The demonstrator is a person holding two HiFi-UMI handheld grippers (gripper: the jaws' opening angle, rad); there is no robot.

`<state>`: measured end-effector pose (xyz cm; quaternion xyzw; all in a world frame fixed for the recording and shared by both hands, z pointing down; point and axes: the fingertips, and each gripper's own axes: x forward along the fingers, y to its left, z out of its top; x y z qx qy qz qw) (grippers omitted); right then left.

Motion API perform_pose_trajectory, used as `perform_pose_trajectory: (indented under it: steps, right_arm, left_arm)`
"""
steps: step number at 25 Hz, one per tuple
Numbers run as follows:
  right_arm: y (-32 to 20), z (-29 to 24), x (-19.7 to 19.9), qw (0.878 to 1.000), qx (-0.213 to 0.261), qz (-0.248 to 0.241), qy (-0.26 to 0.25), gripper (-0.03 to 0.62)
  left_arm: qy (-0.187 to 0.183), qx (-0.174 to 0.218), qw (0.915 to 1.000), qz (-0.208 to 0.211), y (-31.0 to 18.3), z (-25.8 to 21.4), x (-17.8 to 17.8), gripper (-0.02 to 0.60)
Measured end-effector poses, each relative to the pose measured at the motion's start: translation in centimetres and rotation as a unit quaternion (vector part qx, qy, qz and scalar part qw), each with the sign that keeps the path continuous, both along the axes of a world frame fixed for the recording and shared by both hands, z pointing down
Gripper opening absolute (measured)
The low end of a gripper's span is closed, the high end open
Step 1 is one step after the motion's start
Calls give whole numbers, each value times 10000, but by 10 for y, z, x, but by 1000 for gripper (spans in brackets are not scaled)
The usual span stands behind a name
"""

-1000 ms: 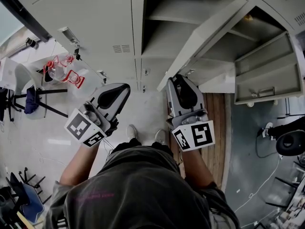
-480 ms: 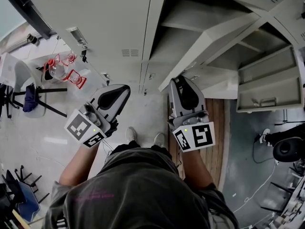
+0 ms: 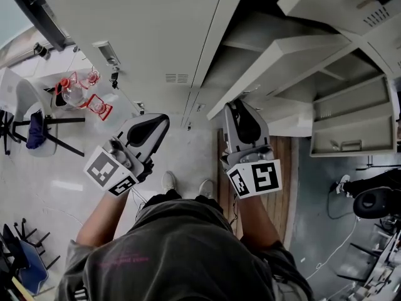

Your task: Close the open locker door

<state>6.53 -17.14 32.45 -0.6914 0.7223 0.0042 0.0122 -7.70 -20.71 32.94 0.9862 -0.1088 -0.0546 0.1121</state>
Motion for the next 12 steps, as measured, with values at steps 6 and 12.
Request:
perform_pose_trajectory:
  steps: [6, 12]
  right_arm:
    - [-20, 1, -1, 10000, -28, -18, 49, 92]
    - [-36, 1, 0, 10000, -48, -32, 63, 92]
  left_arm:
    - [50, -23, 10000, -50, -13, 2, -6, 14]
    - [71, -78, 9999, -92, -24, 6, -10, 14]
